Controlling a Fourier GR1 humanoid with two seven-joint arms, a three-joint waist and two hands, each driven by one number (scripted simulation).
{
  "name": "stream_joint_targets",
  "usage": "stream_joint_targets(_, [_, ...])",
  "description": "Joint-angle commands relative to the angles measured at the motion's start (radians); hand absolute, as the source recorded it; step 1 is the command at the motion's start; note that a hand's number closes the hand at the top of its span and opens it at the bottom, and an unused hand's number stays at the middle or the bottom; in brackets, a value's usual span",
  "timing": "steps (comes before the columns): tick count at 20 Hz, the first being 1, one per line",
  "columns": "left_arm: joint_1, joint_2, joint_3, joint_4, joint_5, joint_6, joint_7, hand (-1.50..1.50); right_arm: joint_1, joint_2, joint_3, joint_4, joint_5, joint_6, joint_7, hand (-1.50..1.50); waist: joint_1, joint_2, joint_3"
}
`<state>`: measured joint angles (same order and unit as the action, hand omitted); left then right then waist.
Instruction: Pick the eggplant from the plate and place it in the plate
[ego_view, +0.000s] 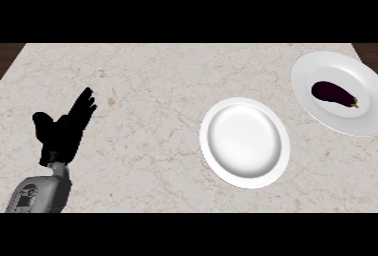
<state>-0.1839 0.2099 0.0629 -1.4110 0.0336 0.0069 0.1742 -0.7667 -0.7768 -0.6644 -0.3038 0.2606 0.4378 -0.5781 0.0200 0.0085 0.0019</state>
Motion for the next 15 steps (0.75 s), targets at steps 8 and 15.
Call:
stream_joint_targets(8, [0.034,-0.032,-0.015,-0.027,-0.02,0.01,-0.006,0.0,0.068,-0.09,0.023,0.059,0.003,0.015,-0.078,-1.5,0.004,-0.001,0.001])
stream_joint_targets(15, [-0.054,-0.056,-0.021,0.051,-0.041,0.032,-0.005,0.0,0.084,-0.126,0.039,0.105,0.025,0.018,-0.098,-1.5,0.01,0.007,0.003])
